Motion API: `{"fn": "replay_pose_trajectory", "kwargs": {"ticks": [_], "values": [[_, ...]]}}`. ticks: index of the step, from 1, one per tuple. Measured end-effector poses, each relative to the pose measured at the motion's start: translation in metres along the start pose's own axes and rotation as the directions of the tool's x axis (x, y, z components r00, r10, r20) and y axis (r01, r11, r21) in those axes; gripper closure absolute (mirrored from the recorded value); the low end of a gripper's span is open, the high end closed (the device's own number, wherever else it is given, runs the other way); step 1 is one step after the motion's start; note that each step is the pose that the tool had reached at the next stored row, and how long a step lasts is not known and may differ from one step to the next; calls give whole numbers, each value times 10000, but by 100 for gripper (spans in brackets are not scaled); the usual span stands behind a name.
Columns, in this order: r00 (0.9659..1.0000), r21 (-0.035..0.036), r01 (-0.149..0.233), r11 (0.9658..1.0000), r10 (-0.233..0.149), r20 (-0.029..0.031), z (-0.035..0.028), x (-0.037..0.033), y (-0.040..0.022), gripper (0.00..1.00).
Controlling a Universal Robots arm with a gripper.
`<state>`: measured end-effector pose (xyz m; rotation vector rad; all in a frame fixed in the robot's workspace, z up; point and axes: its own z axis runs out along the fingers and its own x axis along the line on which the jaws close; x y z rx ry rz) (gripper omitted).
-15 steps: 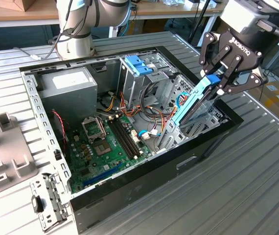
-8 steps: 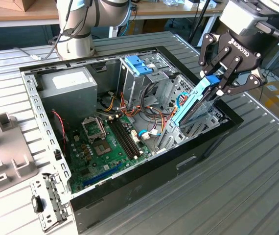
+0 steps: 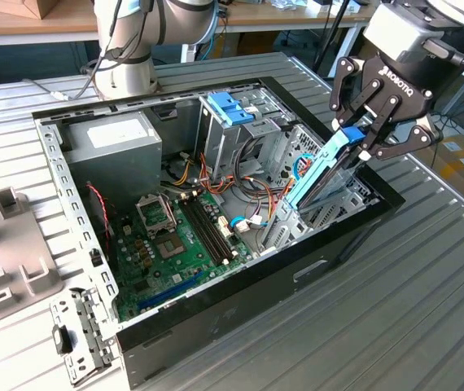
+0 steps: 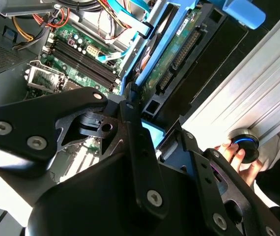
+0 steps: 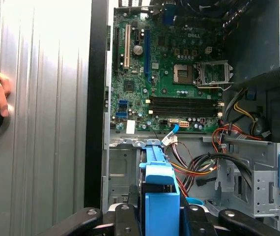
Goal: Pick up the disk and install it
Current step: 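Insert the disk into the insertion slot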
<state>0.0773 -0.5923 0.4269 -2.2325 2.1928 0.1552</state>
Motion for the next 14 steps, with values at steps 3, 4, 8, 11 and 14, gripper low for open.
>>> {"fn": "replay_pose_trajectory", "kwargs": {"ticks": [3,4,8,11,14], "values": [[10000,0,0,10000,0,0,8,1,0,63],[10000,0,1,10000,-1,0,10,1,-1,63],[10000,0,1,10000,-1,0,23,2,-2,63],[10000,0,0,10000,0,0,34,3,-2,63],[10000,0,0,10000,0,0,46,3,-3,63]]}}
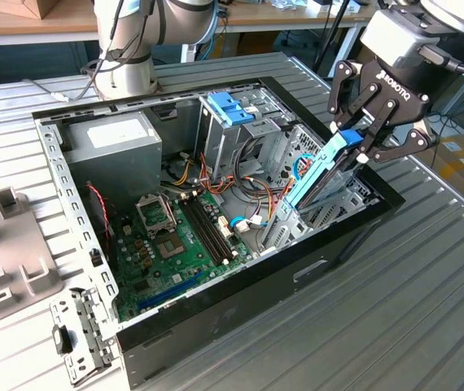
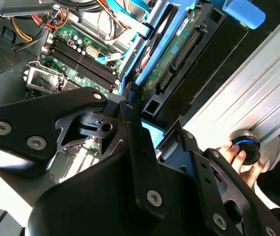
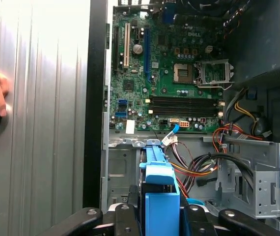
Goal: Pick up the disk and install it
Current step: 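Insert the disk into the insertion slot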
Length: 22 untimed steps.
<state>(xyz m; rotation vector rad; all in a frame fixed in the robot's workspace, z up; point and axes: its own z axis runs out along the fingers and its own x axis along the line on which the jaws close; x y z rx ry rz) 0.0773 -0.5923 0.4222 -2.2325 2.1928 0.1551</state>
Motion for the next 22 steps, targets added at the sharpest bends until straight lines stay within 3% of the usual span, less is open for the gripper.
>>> {"fn": "replay_pose_trajectory", "kwargs": {"ticks": [22], "values": [[10000,0,0,10000,0,-1,83,6,-5,63]]}}
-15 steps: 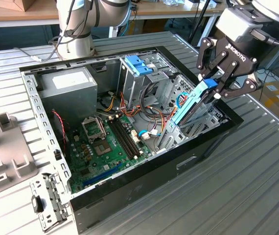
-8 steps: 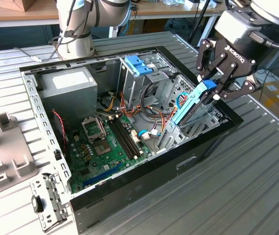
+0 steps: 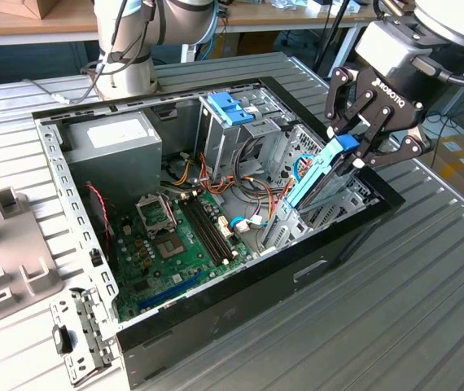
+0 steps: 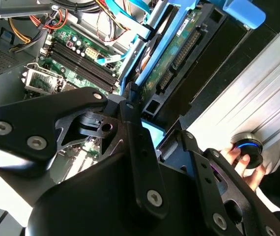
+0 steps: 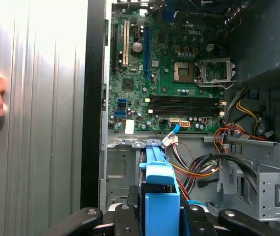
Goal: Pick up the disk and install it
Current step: 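Insert the disk into the insertion slot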
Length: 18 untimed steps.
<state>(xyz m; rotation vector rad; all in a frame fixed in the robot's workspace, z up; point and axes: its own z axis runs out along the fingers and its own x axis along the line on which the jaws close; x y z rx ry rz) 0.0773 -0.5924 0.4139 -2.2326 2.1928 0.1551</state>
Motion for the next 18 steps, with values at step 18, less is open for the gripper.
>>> {"fn": "replay_pose_trajectory", "kwargs": {"ticks": [18], "values": [[10000,0,-1,10000,1,5,14,5,-1,70]]}}
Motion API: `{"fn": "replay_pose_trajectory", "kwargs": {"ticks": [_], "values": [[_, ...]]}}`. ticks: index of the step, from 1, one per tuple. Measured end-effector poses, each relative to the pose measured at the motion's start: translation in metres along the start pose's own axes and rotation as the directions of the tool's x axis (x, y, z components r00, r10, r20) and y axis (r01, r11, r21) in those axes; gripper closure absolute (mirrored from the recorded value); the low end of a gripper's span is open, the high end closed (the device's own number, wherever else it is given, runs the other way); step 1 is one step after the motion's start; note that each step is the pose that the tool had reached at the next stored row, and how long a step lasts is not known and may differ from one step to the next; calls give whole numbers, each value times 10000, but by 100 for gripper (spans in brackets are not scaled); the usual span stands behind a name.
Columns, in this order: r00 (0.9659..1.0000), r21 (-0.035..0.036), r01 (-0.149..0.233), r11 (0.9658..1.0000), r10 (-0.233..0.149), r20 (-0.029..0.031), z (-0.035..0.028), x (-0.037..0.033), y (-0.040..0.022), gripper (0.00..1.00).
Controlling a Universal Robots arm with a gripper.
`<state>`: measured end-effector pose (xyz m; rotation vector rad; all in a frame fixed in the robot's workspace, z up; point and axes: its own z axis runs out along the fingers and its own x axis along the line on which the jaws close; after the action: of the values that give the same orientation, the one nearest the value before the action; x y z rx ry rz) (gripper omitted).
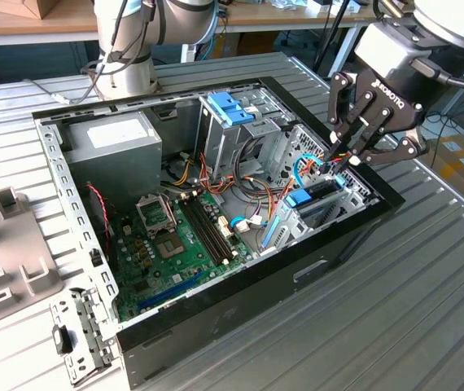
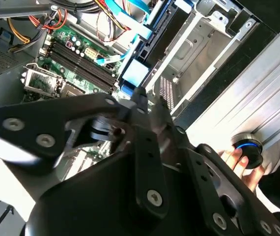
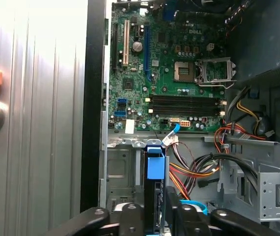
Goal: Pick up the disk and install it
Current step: 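Insert the disk into the insertion slot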
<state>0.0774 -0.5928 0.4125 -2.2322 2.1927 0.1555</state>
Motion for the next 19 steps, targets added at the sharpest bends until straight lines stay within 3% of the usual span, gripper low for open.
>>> {"fn": "replay_pose_trajectory", "kwargs": {"ticks": [1,3,12,19], "values": [[10000,-2,1,10000,-1,-1,5,4,-6,82],[10000,-10,0,10000,0,0,15,11,-30,89],[10000,-48,-3,10000,3,-1,26,27,-195,89],[10000,-80,-5,10000,5,1,18,30,-389,89]]}}
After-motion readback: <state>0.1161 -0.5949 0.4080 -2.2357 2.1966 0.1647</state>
